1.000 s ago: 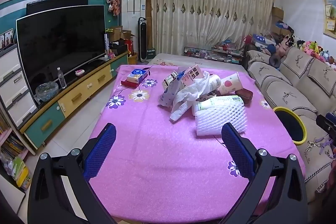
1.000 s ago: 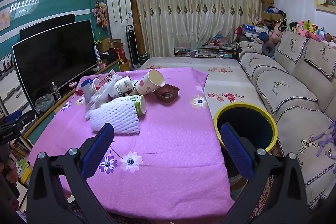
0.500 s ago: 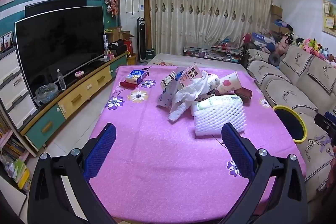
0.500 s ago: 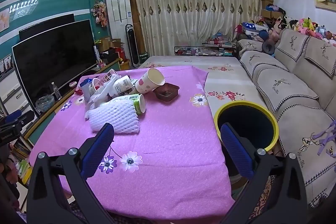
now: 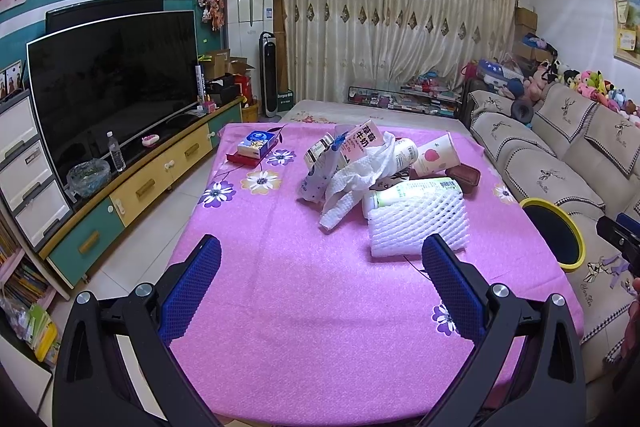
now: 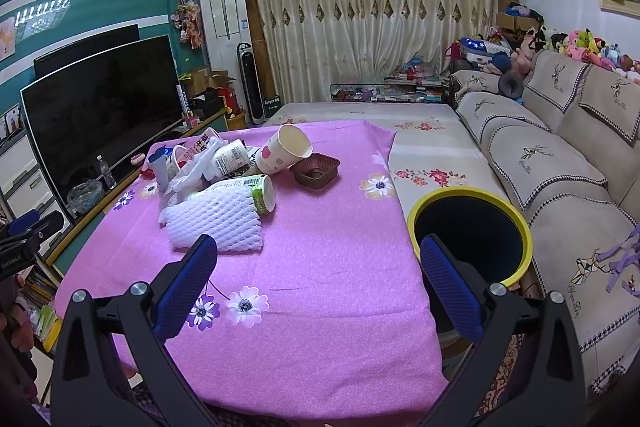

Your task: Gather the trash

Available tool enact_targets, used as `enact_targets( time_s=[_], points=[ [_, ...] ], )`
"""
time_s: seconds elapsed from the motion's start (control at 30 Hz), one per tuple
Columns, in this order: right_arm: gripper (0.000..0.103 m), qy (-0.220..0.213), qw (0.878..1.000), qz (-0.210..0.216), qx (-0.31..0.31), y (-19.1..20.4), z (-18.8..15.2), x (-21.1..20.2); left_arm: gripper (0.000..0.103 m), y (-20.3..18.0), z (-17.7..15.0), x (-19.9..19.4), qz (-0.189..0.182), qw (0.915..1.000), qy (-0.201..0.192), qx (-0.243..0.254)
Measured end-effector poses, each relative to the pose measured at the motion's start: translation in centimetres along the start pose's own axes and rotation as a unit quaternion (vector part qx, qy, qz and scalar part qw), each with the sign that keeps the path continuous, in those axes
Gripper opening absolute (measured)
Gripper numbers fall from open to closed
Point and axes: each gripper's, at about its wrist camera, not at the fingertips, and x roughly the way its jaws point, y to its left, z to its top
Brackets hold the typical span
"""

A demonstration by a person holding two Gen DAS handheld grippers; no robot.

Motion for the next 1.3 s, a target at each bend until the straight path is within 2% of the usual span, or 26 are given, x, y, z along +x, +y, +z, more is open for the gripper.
enact_targets(
  time_s=[1.3],
  points=[
    [0.097, 0.005, 1.0, 0.003, 0.005, -0.43, -0.3, 0.37, 0.099, -0.64, -0.43, 0.52, -0.001, 0.9999, 0.006, 0.009]
  ],
)
